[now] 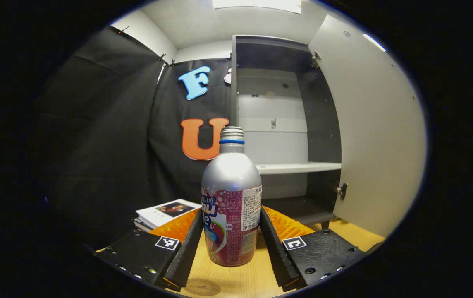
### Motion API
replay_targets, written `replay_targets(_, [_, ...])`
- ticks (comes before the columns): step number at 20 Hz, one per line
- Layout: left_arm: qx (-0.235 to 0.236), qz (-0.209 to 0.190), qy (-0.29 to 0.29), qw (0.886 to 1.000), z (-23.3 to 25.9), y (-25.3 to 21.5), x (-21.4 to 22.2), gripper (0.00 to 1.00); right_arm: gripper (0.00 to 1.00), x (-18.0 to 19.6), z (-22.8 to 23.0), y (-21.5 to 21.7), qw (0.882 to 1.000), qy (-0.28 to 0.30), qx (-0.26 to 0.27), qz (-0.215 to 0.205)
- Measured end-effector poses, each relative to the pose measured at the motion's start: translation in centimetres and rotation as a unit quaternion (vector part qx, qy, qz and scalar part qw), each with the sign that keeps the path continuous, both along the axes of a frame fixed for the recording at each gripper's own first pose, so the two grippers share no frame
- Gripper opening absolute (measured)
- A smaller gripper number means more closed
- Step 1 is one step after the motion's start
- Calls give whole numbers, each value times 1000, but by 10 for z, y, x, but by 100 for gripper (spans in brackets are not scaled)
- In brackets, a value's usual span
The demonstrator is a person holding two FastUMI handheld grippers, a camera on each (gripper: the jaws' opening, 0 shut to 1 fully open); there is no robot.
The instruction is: Open the cabinet door with the right hand, grasp the bottle in the cabinet with the left hand and place it on the coaster, then close the cabinet door with the right hand.
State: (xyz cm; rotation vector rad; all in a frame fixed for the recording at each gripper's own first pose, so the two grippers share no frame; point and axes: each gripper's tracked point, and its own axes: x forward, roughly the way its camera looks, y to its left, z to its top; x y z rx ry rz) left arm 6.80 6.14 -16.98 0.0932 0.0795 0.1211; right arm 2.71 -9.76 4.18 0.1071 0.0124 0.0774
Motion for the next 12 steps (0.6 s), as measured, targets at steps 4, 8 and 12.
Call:
replay_targets(4, [9, 49, 31, 998, -64, 28, -31, 76, 92, 2, -6, -3, 1000, 4, 11, -5])
replay_targets(8, [6, 88, 60, 994, -106, 46, -44, 76, 92, 4, -11, -5, 1000, 16, 17, -9])
replay_targets(12, [-1, 108, 73, 991, -133, 58, -45, 76, 93, 7, -2, -9, 1000, 8, 16, -15])
